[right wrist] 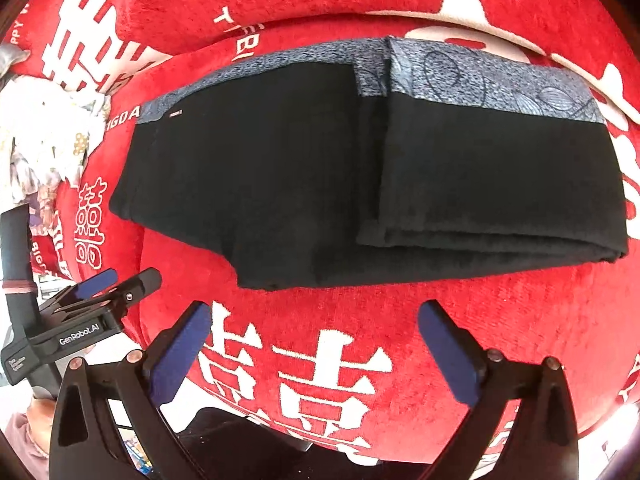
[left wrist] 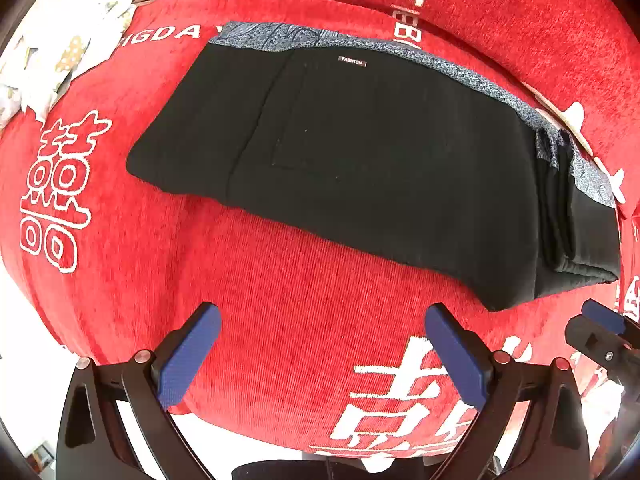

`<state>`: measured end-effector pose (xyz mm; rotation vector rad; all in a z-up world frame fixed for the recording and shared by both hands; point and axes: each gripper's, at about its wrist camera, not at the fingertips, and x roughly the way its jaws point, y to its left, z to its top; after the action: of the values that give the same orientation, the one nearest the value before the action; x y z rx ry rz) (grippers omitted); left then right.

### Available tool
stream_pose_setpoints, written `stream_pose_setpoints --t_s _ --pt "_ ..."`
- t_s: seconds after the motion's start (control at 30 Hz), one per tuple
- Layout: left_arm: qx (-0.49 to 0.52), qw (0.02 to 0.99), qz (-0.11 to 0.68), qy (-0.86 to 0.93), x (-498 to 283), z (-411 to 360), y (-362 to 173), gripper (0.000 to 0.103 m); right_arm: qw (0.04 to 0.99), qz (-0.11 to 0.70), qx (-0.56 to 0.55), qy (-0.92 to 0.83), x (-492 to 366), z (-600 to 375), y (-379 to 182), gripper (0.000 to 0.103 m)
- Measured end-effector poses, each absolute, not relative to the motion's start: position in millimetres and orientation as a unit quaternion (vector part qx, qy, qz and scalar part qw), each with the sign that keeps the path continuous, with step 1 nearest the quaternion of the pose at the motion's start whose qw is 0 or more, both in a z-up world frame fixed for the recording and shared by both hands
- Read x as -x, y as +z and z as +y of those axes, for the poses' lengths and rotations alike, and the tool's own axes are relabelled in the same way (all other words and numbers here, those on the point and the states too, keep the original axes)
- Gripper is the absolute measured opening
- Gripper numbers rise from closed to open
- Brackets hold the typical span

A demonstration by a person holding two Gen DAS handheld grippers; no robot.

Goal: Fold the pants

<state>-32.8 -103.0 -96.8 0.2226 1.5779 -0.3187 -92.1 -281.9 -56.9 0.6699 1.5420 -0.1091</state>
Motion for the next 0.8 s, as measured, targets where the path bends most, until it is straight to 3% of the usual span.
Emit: stream_pose_setpoints --t_s 0.8 --pt "-0.029 0.681 0.721 -0.127 0.0 -72.8 -103.5 0.102 0.659 0.683 -0.309 -0.059 95.9 -288.1 -61.5 0.103"
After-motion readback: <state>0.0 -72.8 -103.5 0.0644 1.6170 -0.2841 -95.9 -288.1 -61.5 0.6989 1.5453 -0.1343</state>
